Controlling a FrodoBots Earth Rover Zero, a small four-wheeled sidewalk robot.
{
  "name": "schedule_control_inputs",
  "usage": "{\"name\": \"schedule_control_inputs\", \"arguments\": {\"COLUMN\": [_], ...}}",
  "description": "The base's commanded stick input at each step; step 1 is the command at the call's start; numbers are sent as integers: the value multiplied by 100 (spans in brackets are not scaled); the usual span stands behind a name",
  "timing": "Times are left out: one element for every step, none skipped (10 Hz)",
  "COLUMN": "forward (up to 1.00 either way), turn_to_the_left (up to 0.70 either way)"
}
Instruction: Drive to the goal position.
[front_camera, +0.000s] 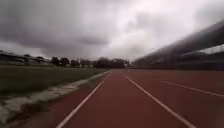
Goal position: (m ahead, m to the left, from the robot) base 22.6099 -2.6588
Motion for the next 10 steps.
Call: {"name": "schedule_control_inputs", "arguments": {"forward": [70,70,70,70,70,70,70,70,70,70], "turn_to_the_left": [-28,-35,-35,-35,-34,-31,-26,-12,8,9]}}
